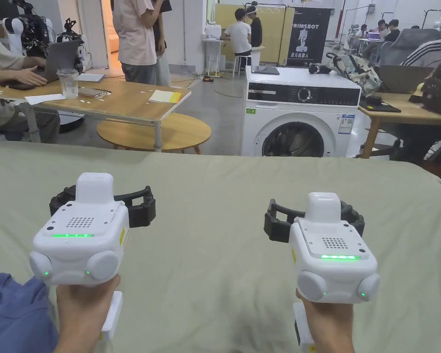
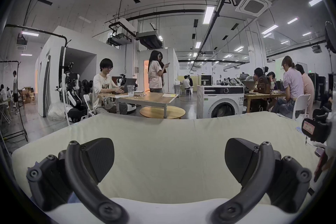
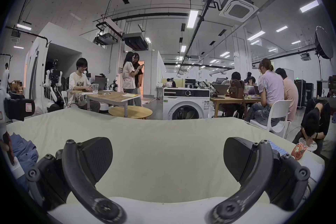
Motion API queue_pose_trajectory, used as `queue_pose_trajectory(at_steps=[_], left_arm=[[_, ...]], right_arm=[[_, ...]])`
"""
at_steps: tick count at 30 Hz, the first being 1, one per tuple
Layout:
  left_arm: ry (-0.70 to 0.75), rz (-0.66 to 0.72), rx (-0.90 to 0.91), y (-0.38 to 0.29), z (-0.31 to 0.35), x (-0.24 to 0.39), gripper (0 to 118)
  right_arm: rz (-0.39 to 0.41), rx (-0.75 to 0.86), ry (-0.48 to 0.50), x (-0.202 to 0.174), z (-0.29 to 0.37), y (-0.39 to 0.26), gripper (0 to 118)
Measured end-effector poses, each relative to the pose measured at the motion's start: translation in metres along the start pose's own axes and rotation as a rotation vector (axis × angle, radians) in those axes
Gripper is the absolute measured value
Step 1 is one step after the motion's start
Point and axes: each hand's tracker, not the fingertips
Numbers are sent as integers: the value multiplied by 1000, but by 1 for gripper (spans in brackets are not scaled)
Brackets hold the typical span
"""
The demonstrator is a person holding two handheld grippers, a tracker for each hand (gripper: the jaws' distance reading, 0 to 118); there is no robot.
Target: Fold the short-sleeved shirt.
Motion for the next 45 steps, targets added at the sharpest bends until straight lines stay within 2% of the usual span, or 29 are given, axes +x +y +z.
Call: queue_pose_trajectory(at_steps=[5,14,24,33,45], left_arm=[[-10,-17,7,1,0,1,118],[-3,-35,4,0,3,3,118],[2,-30,-3,-2,8,1,118],[8,36,6,-5,10,-2,118],[22,8,-10,-8,9,-1,118]], right_arm=[[13,4,-8,-1,1,1,118],[-42,5,-8,0,3,7,118],[-10,8,-3,-3,5,6,118],[-1,9,8,-6,9,3,118],[-29,1,-7,-2,5,3,118]])
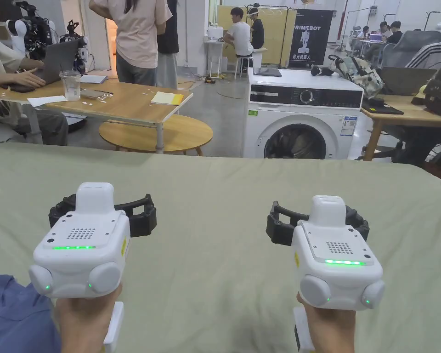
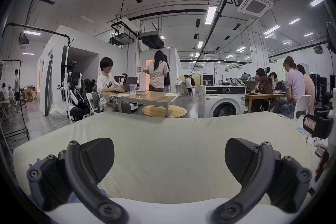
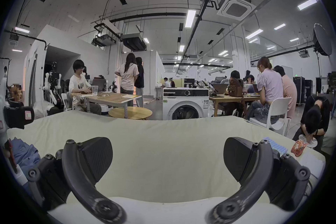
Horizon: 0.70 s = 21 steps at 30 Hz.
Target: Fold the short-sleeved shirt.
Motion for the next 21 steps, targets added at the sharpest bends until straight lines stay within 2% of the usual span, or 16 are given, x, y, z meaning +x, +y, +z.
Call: queue_pose_trajectory(at_steps=[21], left_arm=[[-8,0,16,0,2,3,118]], right_arm=[[5,2,-7,-3,0,4,118]])
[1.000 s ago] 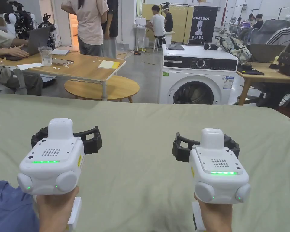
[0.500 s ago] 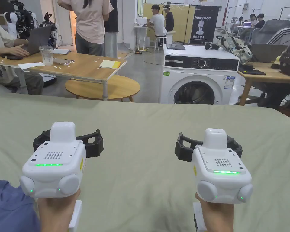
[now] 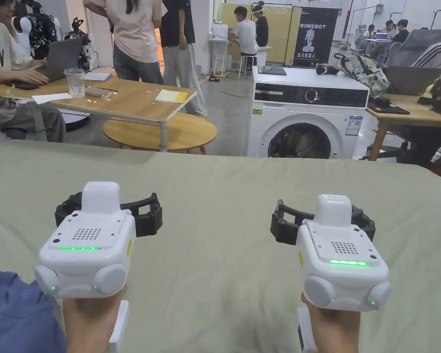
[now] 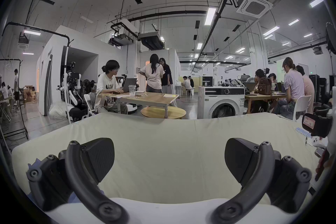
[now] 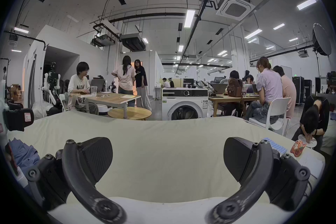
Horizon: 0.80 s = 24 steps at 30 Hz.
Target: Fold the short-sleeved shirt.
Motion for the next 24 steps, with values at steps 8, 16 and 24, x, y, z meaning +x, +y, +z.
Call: queue_pose_trajectory(at_steps=[8,16,24], left_arm=[[-6,3,-14,0,-2,1,107],[-9,-3,-6,-2,0,4,72],[19,-81,31,1,6,11,0]], right_arm=[[14,-1,-1,-5,0,0,118],[18,16,-1,-8,4,-1,90],[-2,17,-29,-10,9,5,0]])
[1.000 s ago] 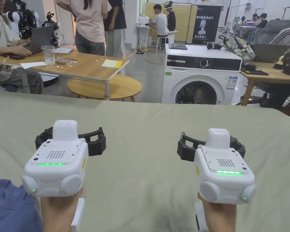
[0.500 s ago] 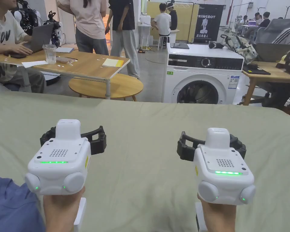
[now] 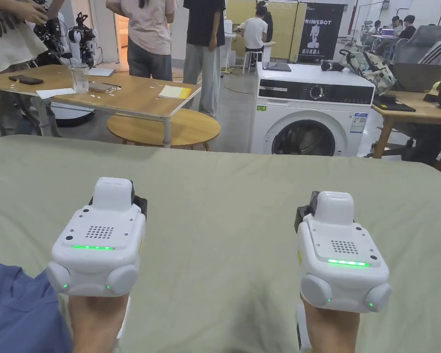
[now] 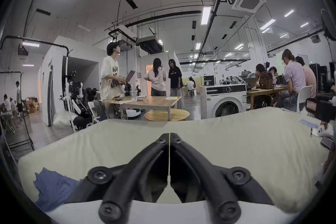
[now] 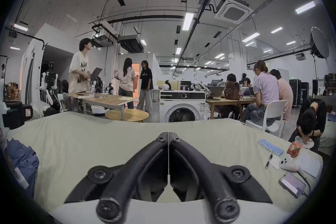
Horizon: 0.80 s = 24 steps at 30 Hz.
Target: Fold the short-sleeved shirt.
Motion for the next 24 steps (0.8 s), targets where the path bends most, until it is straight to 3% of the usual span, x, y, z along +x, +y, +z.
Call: queue_pose_trajectory(at_steps=[9,16,24], left_arm=[[33,5,-88,12,2,-29,0],[129,55,-125,20,23,-92,0],[228,57,-349,12,46,-174,0]], right_arm=[[-7,-19,45,-23,1,6,0],[-22,-35,159,-75,2,15,0],[31,-68,334,-149,12,14,0]])
